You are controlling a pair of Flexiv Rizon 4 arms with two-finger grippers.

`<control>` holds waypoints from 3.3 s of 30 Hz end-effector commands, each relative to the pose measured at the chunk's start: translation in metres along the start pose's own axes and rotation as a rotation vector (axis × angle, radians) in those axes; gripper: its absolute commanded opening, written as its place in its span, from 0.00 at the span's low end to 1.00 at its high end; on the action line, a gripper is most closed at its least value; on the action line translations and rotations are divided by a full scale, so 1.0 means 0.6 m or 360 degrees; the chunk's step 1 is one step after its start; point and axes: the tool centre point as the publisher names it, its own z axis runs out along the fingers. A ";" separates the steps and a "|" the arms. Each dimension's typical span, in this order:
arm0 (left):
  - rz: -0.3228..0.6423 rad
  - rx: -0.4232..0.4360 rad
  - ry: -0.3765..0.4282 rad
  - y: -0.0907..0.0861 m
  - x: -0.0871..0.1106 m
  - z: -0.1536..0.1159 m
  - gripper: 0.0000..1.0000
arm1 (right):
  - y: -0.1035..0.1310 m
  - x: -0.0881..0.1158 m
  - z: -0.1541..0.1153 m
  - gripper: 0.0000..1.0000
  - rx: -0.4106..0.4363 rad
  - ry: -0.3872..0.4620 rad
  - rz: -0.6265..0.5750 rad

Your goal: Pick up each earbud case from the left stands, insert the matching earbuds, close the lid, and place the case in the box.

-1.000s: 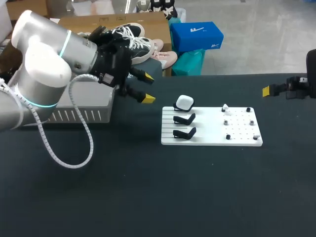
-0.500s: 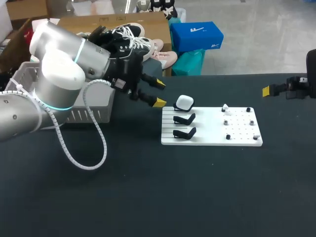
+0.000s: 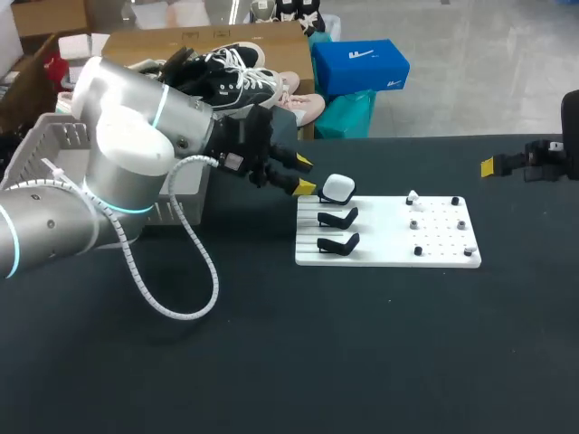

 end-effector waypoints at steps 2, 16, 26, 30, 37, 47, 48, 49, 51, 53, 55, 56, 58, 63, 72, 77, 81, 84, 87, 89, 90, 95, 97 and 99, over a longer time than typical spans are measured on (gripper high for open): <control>-0.0001 0.0020 -0.0002 0.011 0.007 0.014 0.58 | -0.002 0.000 0.001 1.00 -0.0005 0.0000 -0.0002; 0.0022 0.0044 -0.0017 0.008 0.013 0.042 0.60 | -0.002 0.000 0.001 1.00 -0.0005 0.0000 -0.0002; 0.0029 0.0045 -0.0025 0.015 0.012 0.060 0.51 | -0.002 0.000 0.001 1.00 -0.0005 0.0000 -0.0002; 0.0032 0.0042 -0.0036 0.019 0.009 0.064 0.49 | -0.002 0.000 0.001 1.00 -0.0005 0.0000 -0.0002; 0.0037 0.0057 -0.0042 0.016 0.009 0.070 0.48 | -0.002 0.000 0.001 1.00 -0.0005 0.0000 -0.0002; 0.0043 0.0074 -0.0048 0.014 0.010 0.077 0.47 | -0.002 0.000 0.001 1.00 -0.0005 0.0000 -0.0002; 0.0043 0.0074 -0.0048 0.015 0.010 0.077 0.46 | -0.002 0.000 0.001 1.00 -0.0005 0.0000 -0.0002; 0.0043 0.0074 -0.0050 0.015 0.009 0.077 0.46 | -0.002 0.000 0.001 1.00 -0.0005 0.0000 -0.0002; 0.0038 0.0069 -0.0053 0.016 0.009 0.078 0.47 | -0.002 0.000 0.001 1.00 -0.0005 0.0000 -0.0002; 0.0039 0.0067 -0.0054 0.016 0.009 0.078 0.47 | -0.002 0.000 0.001 1.00 -0.0005 0.0000 -0.0002; 0.0042 0.0069 -0.0056 0.015 0.009 0.078 0.46 | -0.002 0.000 0.001 1.00 -0.0005 0.0000 -0.0002; 0.0043 0.0070 -0.0057 0.015 0.009 0.078 0.46 | -0.002 0.000 0.001 1.00 -0.0005 0.0000 -0.0002; 0.0048 0.0074 -0.0057 0.013 0.009 0.079 0.45 | -0.002 0.000 0.001 1.00 -0.0005 0.0000 -0.0002; 0.0062 0.0085 -0.0057 0.008 0.009 0.082 0.45 | -0.002 0.000 0.001 1.00 -0.0005 0.0000 -0.0002; 0.0083 0.0081 -0.0046 0.008 0.010 0.086 0.39 | -0.002 0.000 0.001 1.00 -0.0005 0.0000 -0.0002; 0.0087 0.0075 -0.0040 0.008 0.013 0.088 0.35 | -0.002 0.000 0.001 1.00 -0.0005 0.0000 -0.0002; 0.0089 0.0068 -0.0047 0.007 0.013 0.086 0.38 | -0.002 0.000 0.001 1.00 -0.0005 0.0000 -0.0002; 0.0094 0.0068 -0.0049 0.007 0.013 0.085 0.28 | -0.002 0.000 0.001 1.00 -0.0005 0.0000 -0.0002; 0.0095 0.0067 -0.0050 0.007 0.013 0.084 0.15 | -0.002 0.000 0.001 1.00 -0.0005 0.0000 -0.0002; 0.0094 0.0067 -0.0051 0.007 0.013 0.083 0.00 | -0.002 0.000 0.001 1.00 -0.0005 0.0000 -0.0002; 0.0093 0.0066 -0.0051 0.006 0.013 0.082 0.00 | -0.002 0.000 0.001 1.00 -0.0005 0.0000 -0.0002; 0.0091 0.0061 -0.0061 0.006 0.013 0.075 0.00 | -0.002 0.000 0.001 1.00 -0.0005 0.0000 -0.0002; 0.0083 0.0056 -0.0076 0.006 0.010 0.068 0.00 | -0.002 0.000 0.001 1.00 -0.0005 0.0000 -0.0002; 0.0075 0.0055 -0.0104 0.004 0.004 0.059 0.00 | -0.002 0.000 0.001 1.00 -0.0005 0.0000 -0.0002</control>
